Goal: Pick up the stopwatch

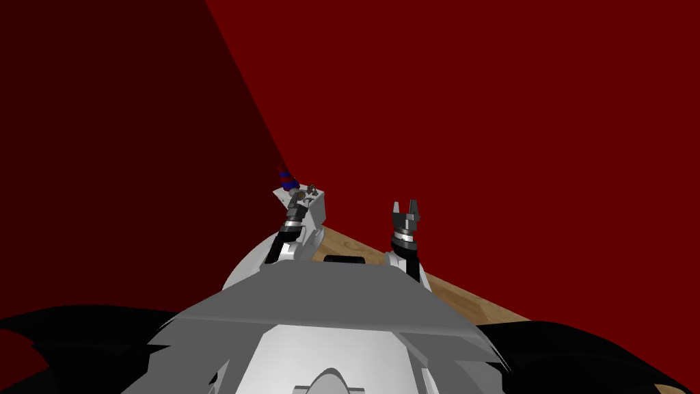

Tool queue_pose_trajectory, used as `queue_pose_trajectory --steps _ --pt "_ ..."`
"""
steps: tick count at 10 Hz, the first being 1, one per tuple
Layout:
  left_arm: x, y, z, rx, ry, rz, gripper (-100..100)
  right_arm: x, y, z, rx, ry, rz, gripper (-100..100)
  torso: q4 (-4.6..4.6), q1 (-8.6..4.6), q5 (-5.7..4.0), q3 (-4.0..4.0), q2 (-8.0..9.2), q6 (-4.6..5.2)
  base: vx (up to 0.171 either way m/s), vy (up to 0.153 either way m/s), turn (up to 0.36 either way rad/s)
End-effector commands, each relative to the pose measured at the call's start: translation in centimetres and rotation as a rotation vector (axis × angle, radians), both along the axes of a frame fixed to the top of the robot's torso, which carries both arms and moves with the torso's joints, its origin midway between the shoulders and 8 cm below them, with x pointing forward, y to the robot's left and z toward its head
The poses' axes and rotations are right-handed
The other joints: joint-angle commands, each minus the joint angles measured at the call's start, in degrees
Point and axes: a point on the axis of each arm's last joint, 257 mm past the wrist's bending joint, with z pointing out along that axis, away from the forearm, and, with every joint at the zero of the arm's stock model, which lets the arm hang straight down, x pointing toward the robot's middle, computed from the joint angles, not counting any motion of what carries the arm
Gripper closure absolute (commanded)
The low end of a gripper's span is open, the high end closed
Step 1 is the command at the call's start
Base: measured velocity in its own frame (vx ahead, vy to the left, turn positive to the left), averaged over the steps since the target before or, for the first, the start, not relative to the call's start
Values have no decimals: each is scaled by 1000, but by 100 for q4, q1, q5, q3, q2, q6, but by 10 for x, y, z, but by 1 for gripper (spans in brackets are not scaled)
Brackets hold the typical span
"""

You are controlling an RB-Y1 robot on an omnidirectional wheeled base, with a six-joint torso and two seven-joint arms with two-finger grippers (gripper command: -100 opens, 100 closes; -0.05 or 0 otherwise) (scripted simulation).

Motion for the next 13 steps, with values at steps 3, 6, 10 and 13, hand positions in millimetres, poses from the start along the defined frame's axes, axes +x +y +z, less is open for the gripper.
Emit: queue_pose_trajectory --steps 3,6,10,13 --pt "30 12 -25 47 64 13 -100 0 0 0 0 0 0 0 2 -12 -2 4 7 0 -95 -85 55" --pt "40 19 -41 55 101 24 -100 0 0 0 0 0 0 0 -1 6 1 -3 -7 0 -52 -40 29" --pt "70 36 -66 69 165 55 -100 0 0 0 0 0 0 0 -1 1 0 -4 -9 0 -58 -53 45" --pt "91 49 -84 69 215 79 -100 0 0 0 0 0 0 0 -1 5 0 -5 -10 0 -56 -42 51"
